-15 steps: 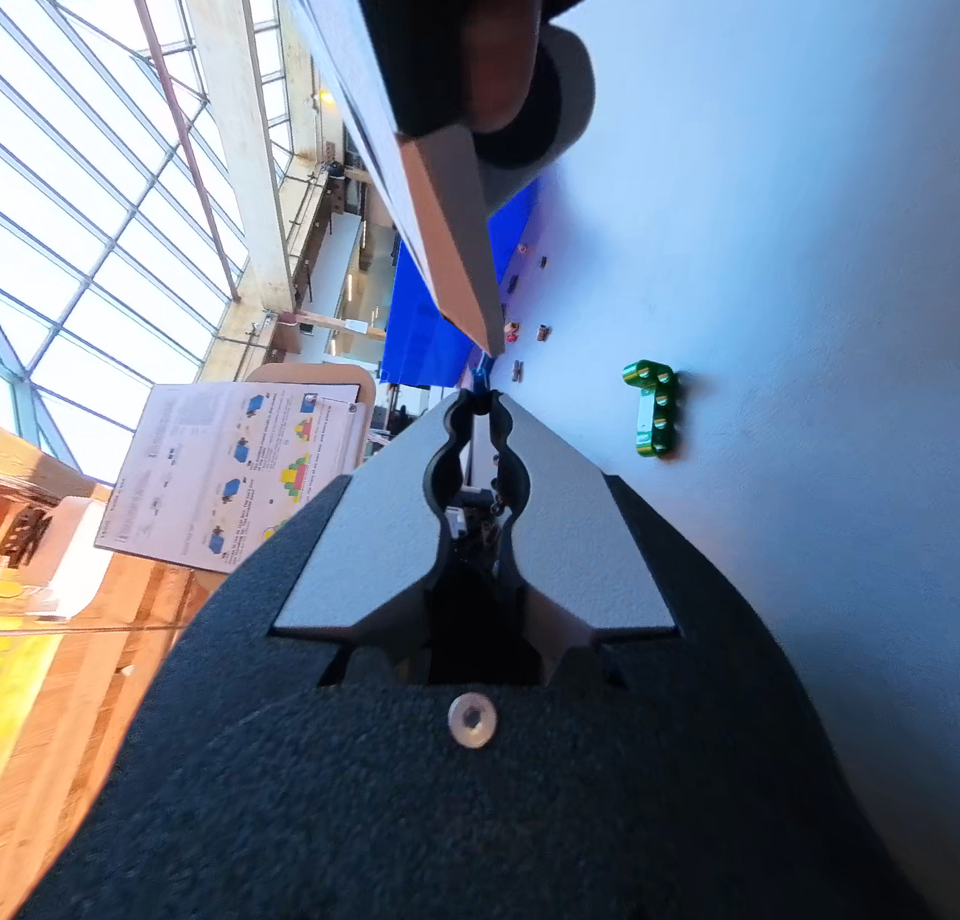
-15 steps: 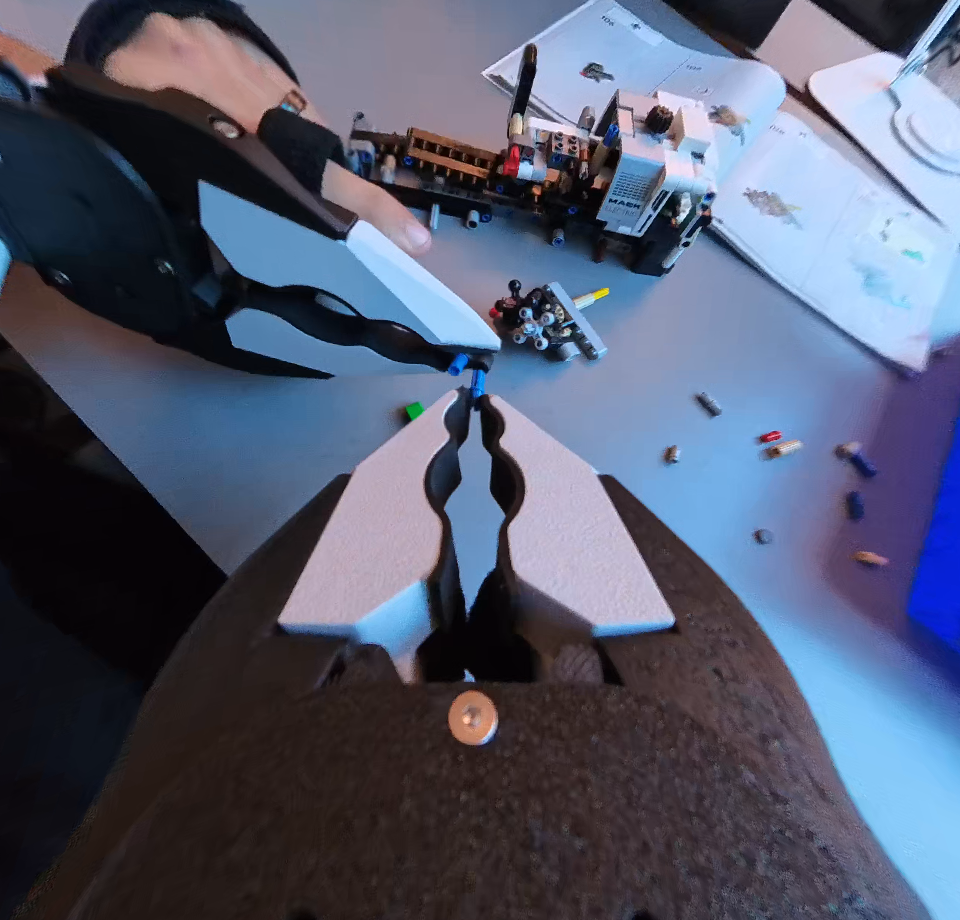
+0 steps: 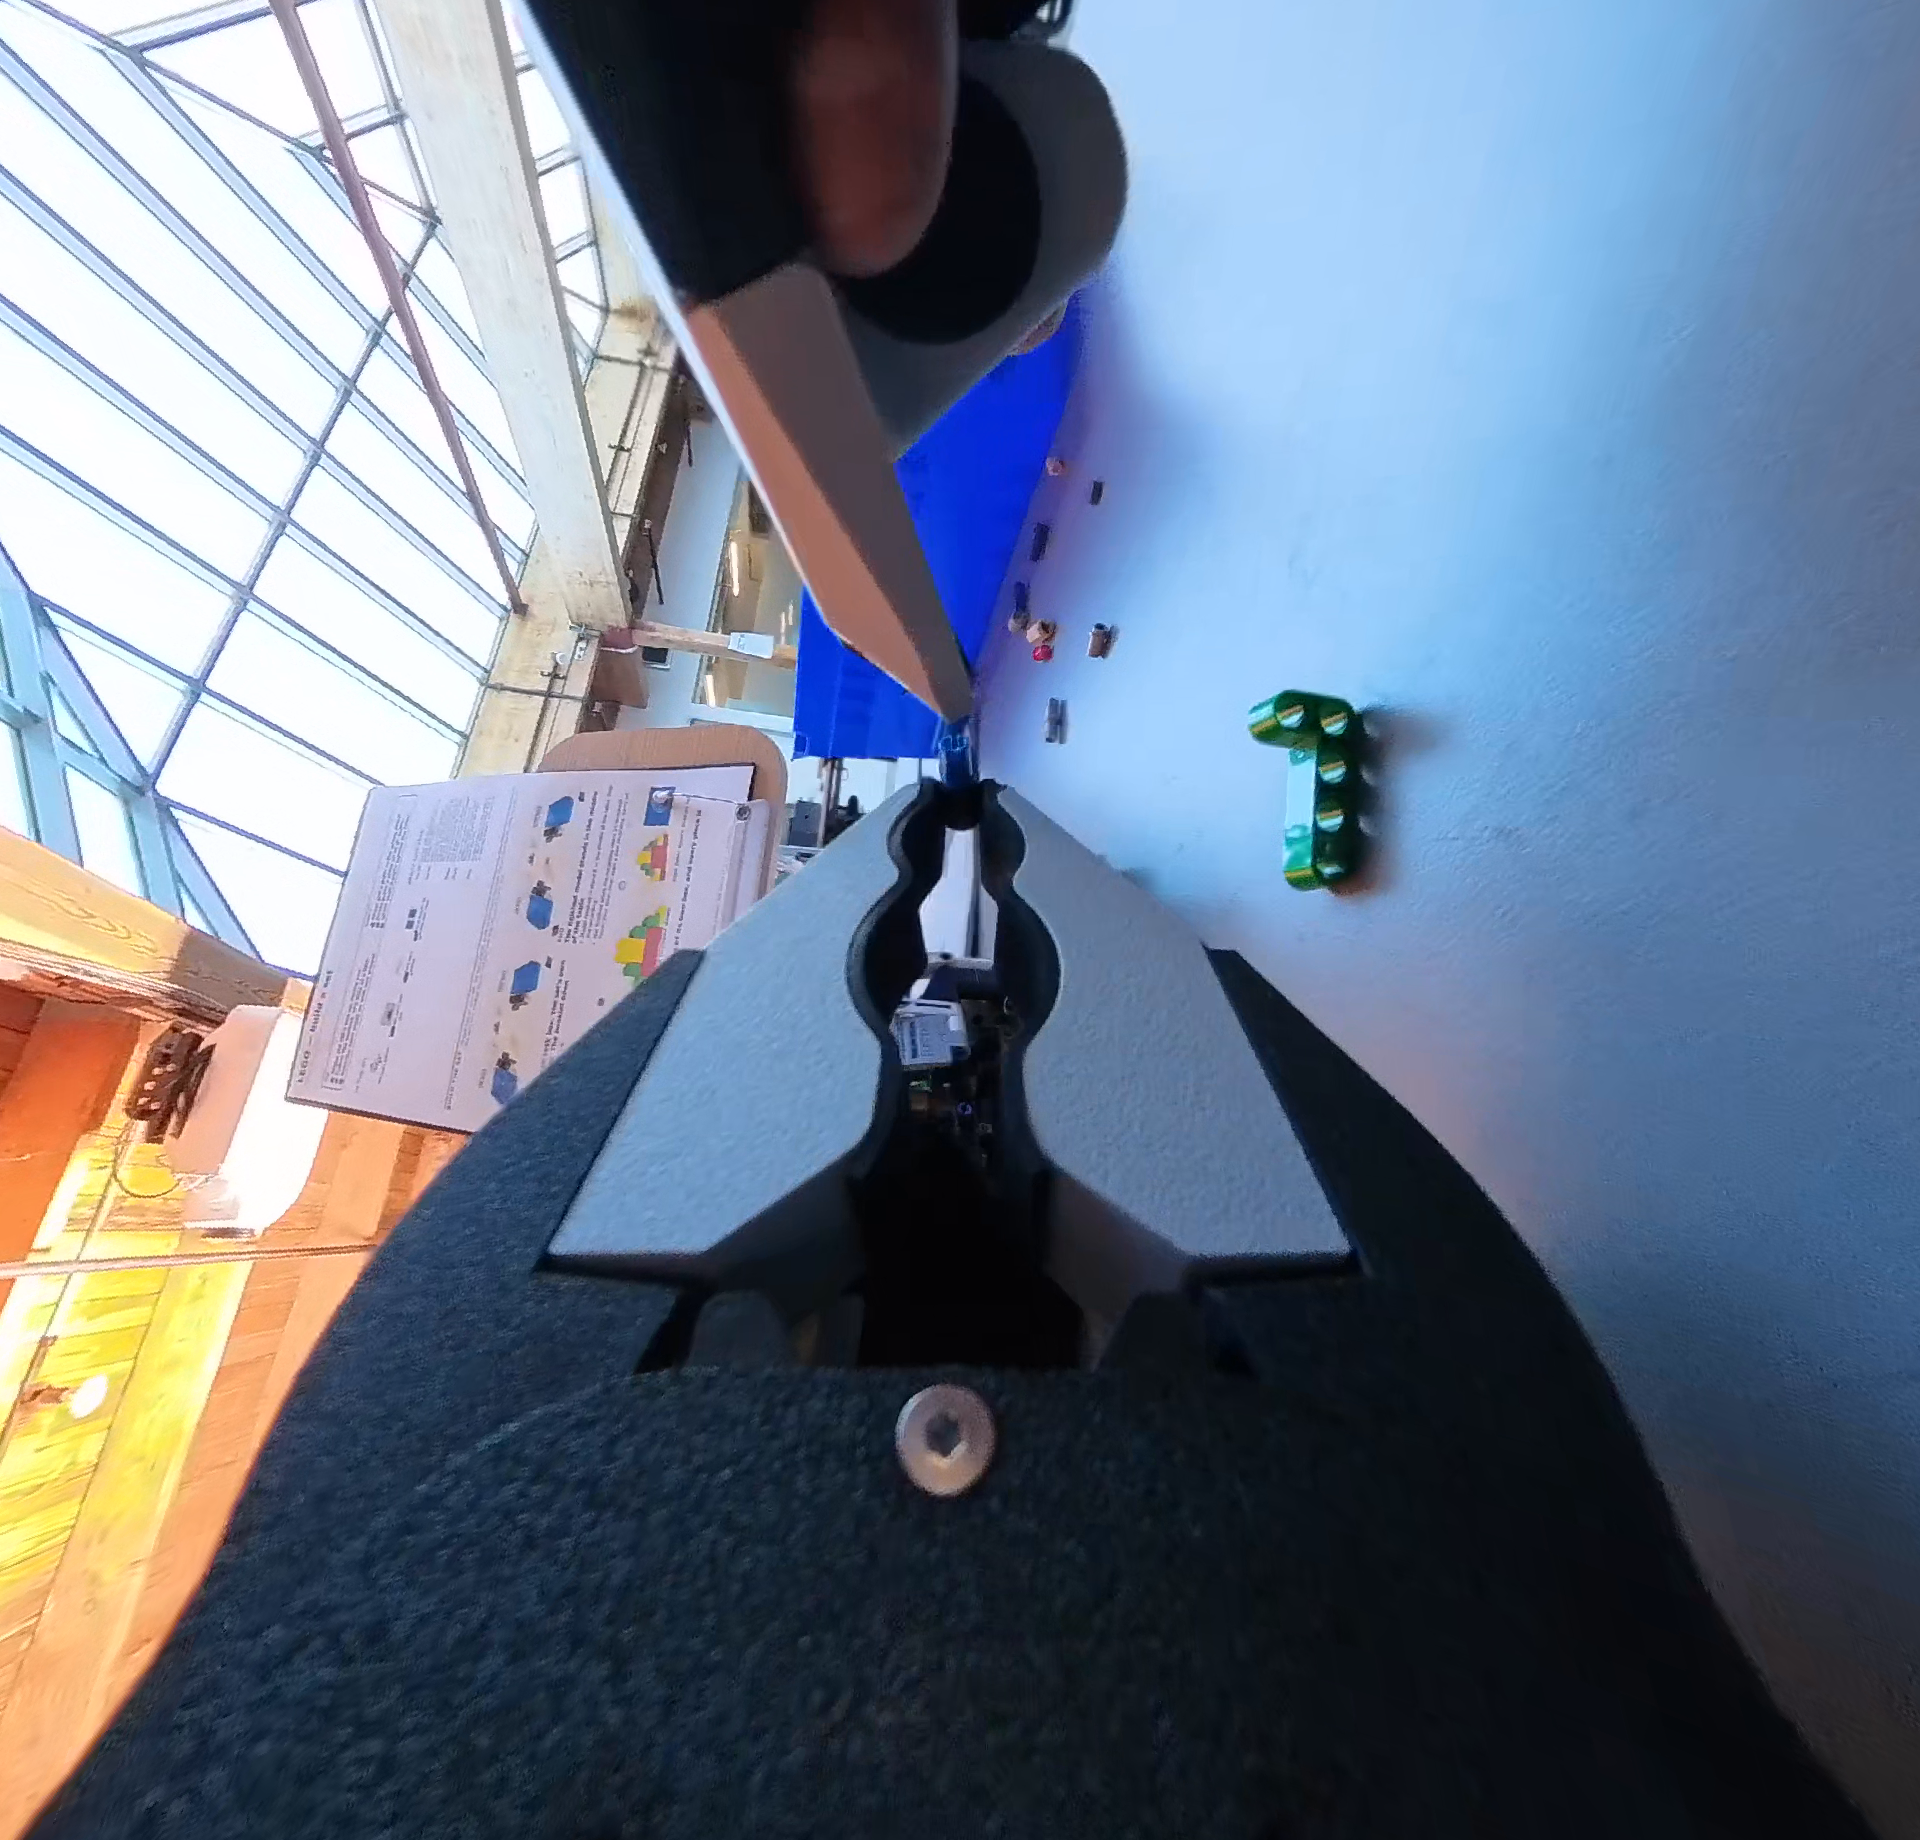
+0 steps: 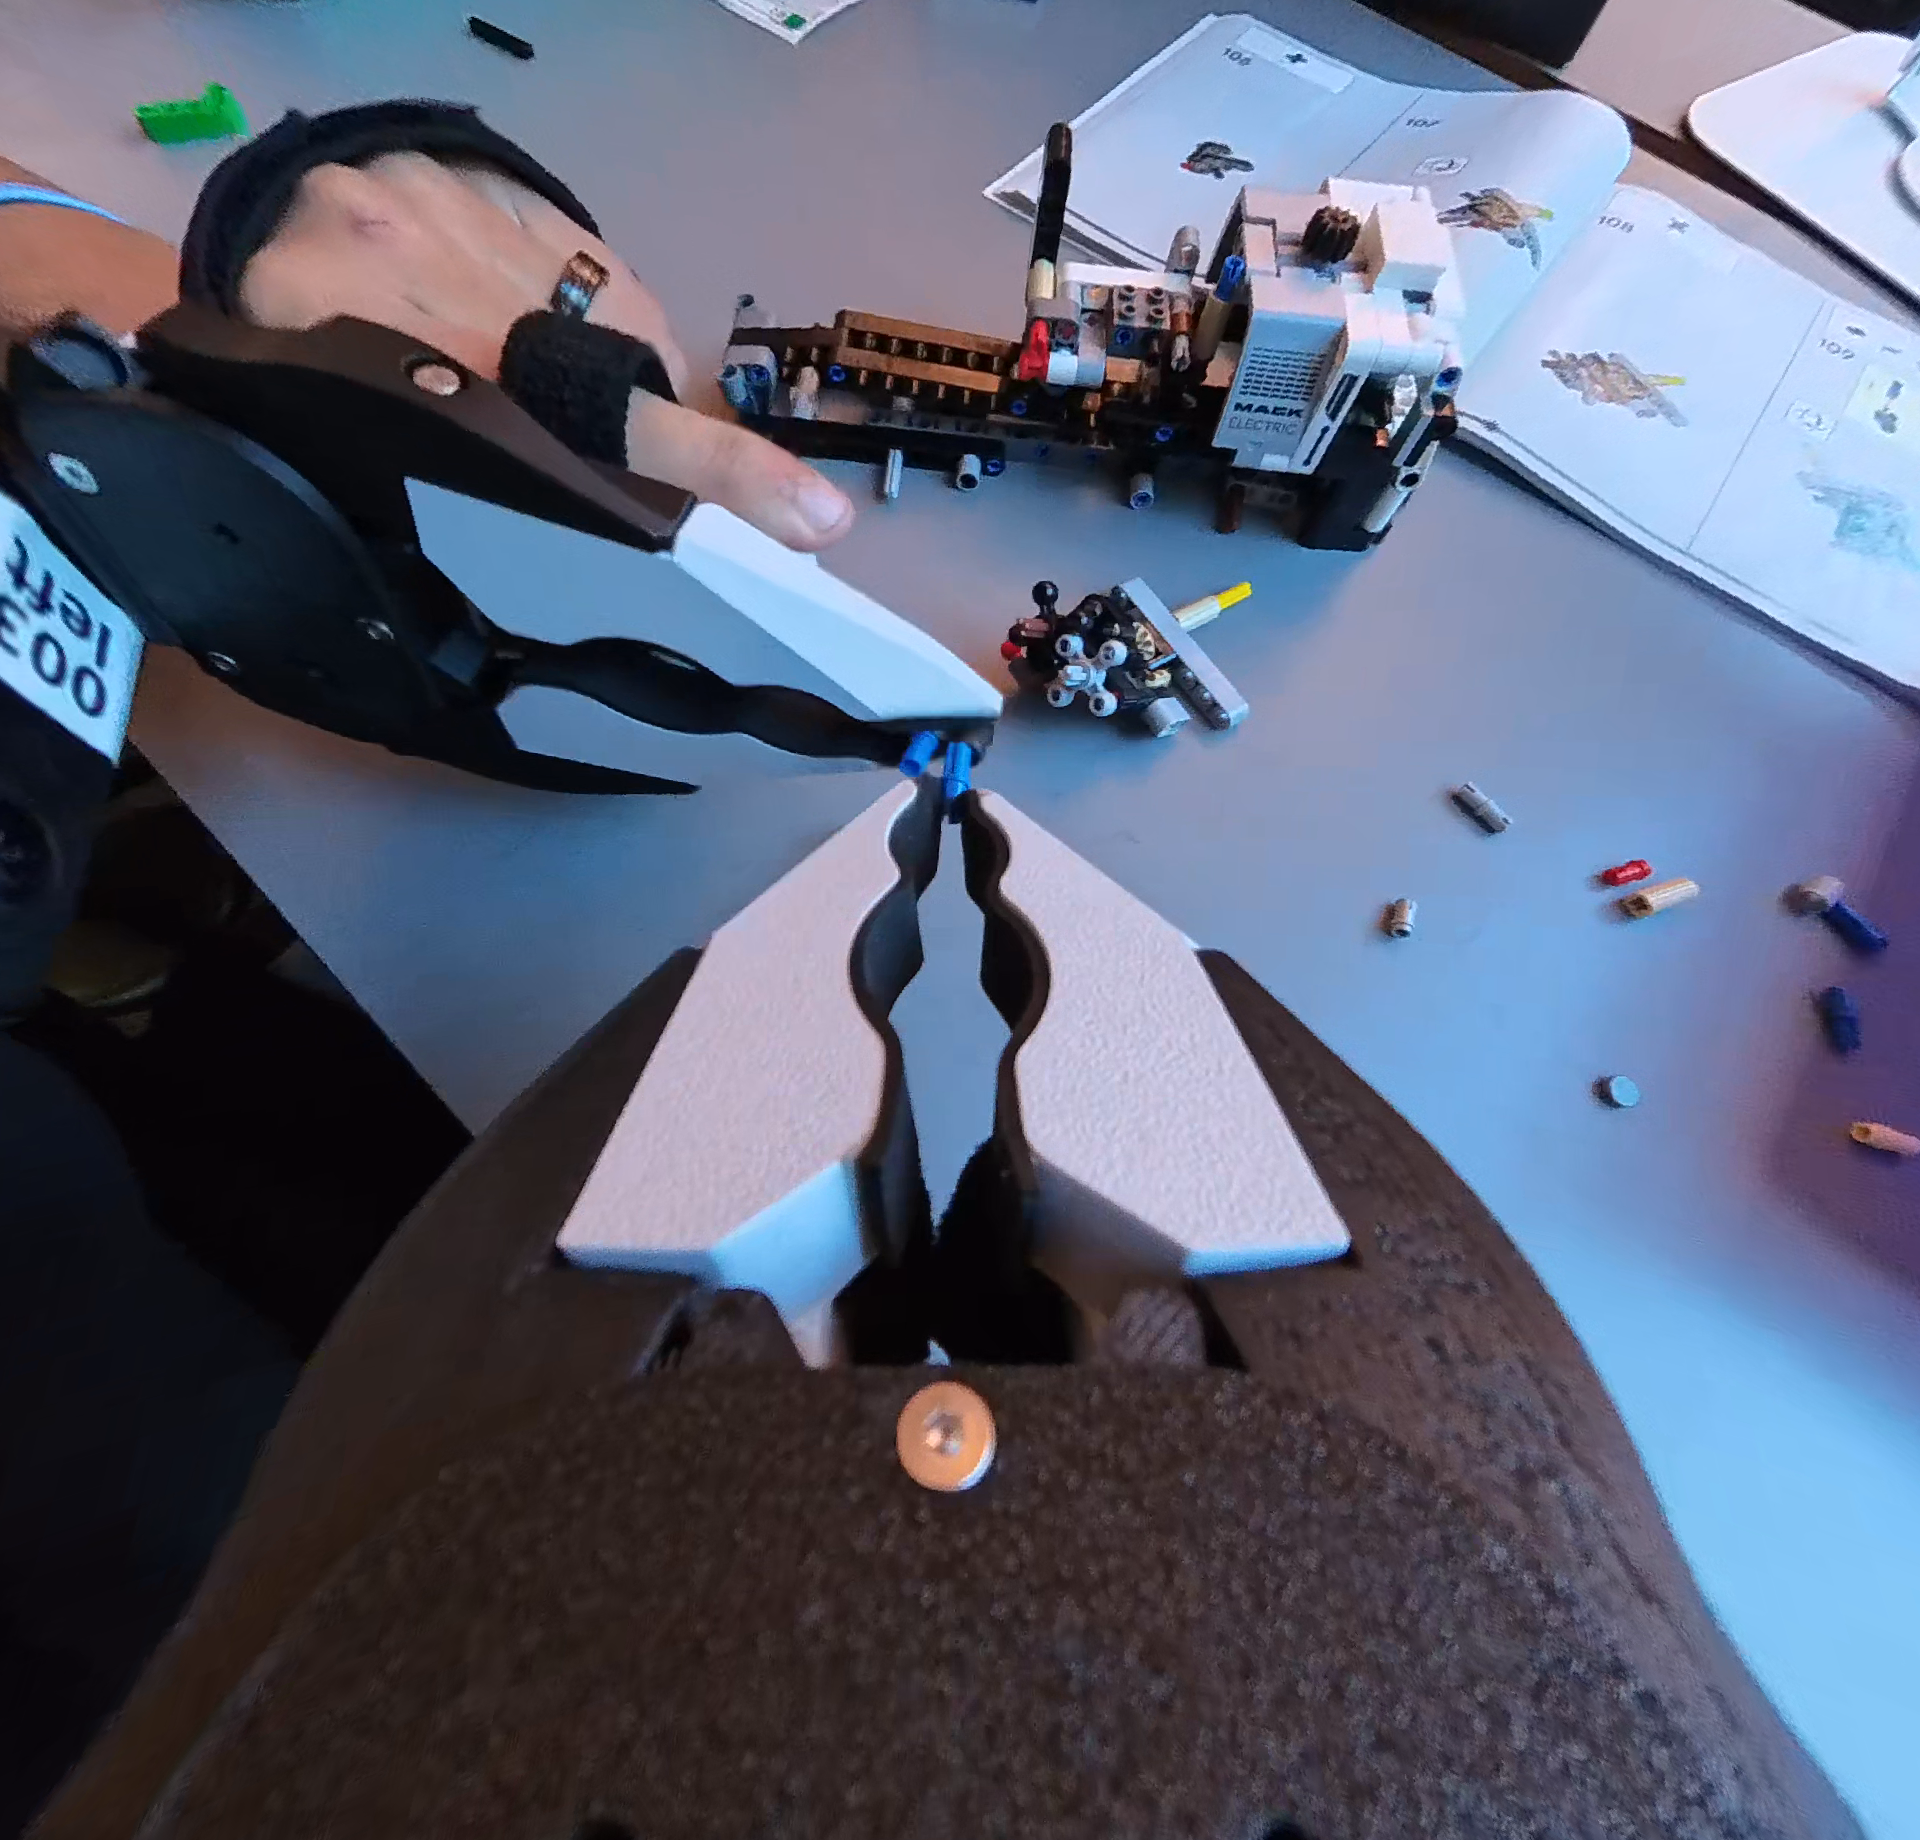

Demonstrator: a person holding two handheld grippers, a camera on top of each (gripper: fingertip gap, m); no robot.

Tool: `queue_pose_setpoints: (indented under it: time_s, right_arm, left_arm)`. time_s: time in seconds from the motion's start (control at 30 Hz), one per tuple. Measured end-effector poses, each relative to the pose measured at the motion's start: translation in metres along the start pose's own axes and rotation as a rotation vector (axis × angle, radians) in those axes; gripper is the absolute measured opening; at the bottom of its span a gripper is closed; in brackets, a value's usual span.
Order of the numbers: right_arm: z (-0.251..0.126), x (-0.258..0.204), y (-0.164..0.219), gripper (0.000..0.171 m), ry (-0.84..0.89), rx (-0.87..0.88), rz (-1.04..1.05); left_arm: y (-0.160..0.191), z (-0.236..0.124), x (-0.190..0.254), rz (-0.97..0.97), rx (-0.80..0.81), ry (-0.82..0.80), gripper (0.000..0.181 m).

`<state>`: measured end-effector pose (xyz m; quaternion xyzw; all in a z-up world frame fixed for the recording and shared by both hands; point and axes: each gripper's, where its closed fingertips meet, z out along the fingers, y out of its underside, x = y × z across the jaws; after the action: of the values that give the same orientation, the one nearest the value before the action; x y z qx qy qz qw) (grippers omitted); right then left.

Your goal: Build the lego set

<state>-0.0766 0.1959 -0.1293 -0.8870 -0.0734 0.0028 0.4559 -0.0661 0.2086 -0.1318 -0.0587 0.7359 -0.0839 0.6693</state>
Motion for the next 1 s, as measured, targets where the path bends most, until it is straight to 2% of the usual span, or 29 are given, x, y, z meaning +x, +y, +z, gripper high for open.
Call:
queue_pose_setpoints:
  time_s: [0.3,0.57,1.0]
  right_arm:
    - [0.0031,0.0022,0.0042,0.003,0.013,-0.026,0.01]
    - [0.0047,0.0017,0.0095,0.003,0.062,-0.126,0.004]
    - [0.0017,-0.0011,0.0066,0.003,0.0,-0.076,0.078]
  left_arm:
    - [0.0012,0.0013,0.0025,0.025,-0.018,0.004,0.003]
    - [-0.0008,0.0018,0.0068,0.159,-0.049,-0.021,0.003]
    - [-0.0066,-0.0018,0.0001,0.309,-0.042,-0.101,0.002]
